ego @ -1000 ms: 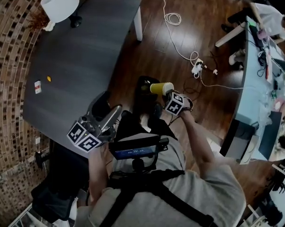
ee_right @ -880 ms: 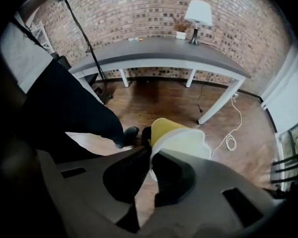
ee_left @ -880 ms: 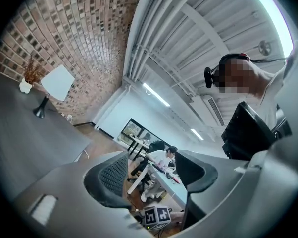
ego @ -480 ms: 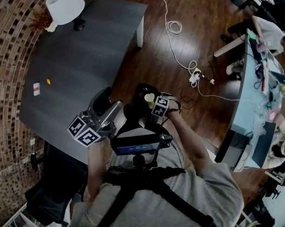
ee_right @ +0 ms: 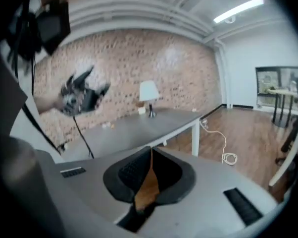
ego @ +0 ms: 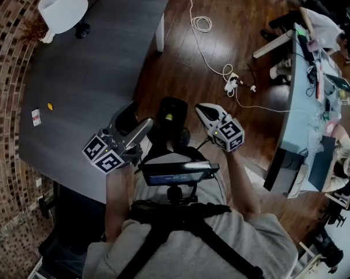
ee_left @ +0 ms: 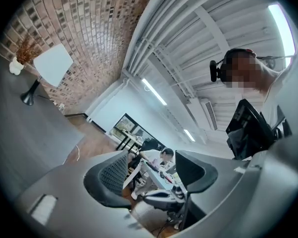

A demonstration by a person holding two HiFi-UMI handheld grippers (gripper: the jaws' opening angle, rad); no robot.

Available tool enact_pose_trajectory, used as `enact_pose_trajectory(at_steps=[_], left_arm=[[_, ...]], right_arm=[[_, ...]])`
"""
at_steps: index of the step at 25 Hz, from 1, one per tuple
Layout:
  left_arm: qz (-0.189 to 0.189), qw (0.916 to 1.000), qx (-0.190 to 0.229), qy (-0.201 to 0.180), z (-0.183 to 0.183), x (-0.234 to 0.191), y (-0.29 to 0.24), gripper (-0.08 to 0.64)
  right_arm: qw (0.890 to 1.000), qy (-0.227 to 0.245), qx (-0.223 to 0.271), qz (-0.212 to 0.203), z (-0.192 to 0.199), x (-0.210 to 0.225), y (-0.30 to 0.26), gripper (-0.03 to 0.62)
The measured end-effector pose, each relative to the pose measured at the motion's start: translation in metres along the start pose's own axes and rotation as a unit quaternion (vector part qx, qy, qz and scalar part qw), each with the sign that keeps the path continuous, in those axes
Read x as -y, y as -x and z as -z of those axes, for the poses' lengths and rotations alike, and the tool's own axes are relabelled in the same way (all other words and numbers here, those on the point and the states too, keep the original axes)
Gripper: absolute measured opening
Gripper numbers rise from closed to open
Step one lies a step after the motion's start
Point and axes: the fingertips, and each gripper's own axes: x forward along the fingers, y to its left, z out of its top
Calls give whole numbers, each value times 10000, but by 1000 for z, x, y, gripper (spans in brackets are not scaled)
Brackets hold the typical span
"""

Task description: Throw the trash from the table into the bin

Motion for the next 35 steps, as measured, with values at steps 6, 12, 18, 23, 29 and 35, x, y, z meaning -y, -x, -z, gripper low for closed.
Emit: enact_pose_trajectory(at_steps=[6,12,18,23,29,35], left_arm=[[301,9990,-223,-258,-1,14,-27,287],[322,9978,-301,-487,2,25,-40,287],[272,9960,-453,-719,9,33,-39,287],[216,9965,-373,-714,6,41,-39,285],[86,9973,-272,-678,7,49,-37,287],[-503,9963,26,-691,13,55,-24,287]], right_arm=[[9878,-496,1407,448,-79,17,66,11],[9856,-270,1626,378,-96,11,80,11],[9860,-299,1616,276,-93,6,84,11],[9849,-244,1709,155,-91,4,87,11],[9844,-334,1724,-85,-86,-1,92,11],[9802,-462,1777,-742,-67,4,88,12]])
